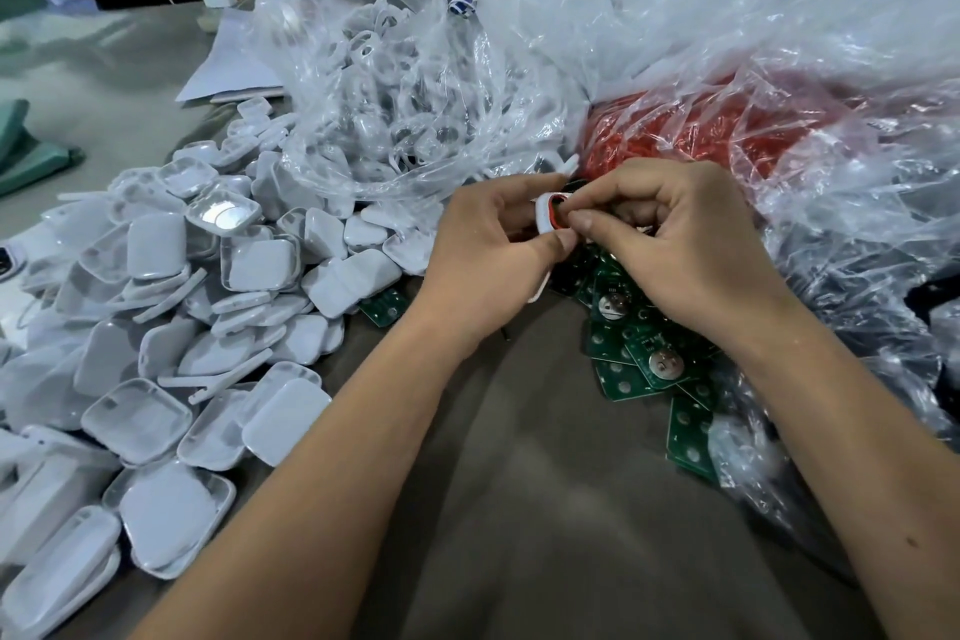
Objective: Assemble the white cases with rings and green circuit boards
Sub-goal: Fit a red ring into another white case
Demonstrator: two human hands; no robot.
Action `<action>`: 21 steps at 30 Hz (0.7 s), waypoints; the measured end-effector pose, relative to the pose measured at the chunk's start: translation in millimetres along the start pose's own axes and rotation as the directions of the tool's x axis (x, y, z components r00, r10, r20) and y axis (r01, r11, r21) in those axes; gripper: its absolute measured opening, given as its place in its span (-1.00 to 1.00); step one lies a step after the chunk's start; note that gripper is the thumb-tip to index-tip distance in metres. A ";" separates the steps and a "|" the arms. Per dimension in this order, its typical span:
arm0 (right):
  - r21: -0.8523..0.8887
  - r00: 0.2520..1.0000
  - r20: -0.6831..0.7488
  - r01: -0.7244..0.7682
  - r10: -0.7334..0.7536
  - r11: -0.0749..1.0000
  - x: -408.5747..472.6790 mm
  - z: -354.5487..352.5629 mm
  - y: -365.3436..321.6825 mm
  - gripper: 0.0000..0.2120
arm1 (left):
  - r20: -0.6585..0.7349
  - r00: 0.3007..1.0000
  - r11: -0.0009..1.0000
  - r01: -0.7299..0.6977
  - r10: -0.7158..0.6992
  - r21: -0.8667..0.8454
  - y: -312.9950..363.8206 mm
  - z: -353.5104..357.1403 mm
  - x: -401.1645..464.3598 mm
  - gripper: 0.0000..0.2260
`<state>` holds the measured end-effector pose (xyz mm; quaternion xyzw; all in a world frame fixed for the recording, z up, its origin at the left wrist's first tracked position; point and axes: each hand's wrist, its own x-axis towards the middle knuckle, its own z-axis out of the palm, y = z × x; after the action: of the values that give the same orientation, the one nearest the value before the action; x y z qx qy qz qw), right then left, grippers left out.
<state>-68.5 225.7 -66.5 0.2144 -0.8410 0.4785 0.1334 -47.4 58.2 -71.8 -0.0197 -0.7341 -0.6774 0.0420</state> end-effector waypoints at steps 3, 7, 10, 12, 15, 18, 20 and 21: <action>0.004 0.999 0.041 0.012 -0.012 1.000 2.0 -3.4 1.4 -0.92 | 0.068 0.997 0.996 0.033 -0.027 -0.084 2.0 -3.6 -1.0 -0.63; 0.058 0.998 0.061 0.020 -0.024 0.998 2.2 -6.2 1.5 -0.91 | 0.075 0.994 0.968 0.091 -0.075 -0.235 4.9 -4.9 -2.1 -0.70; 0.052 0.999 0.043 0.031 -0.033 0.998 2.1 -4.8 0.8 -0.92 | 0.046 0.993 0.950 0.120 -0.111 -0.289 5.0 -1.4 -3.7 -0.77; 0.018 0.999 0.017 0.045 -0.046 0.999 1.5 -2.6 0.4 -0.93 | 0.022 0.991 0.936 0.131 -0.131 -0.327 4.7 1.7 -4.3 -0.79; -0.058 0.996 -0.012 0.085 -0.086 0.995 1.3 -0.4 -1.2 -0.95 | -0.009 0.991 0.935 0.120 -0.130 -0.332 3.0 4.1 -3.2 -0.83; -0.096 0.995 -0.018 0.099 -0.102 0.990 0.8 1.0 -3.2 -0.97 | -0.005 0.993 0.947 0.112 -0.119 -0.303 0.5 4.9 -2.7 -0.90; -0.108 0.995 -0.019 0.094 -0.097 0.990 0.8 1.8 -3.6 -0.97 | -0.012 0.993 0.951 0.108 -0.116 -0.290 -0.1 5.5 -1.9 -0.89; -0.116 0.996 -0.018 0.087 -0.090 0.989 0.7 2.5 -3.7 -0.97 | -0.015 0.993 0.952 0.108 -0.117 -0.286 -0.3 5.9 -1.5 -0.89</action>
<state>-67.4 221.7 -64.6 0.2380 -0.8553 0.4251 0.1764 -46.1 64.1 -72.7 0.0270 -0.6282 -0.7775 0.0119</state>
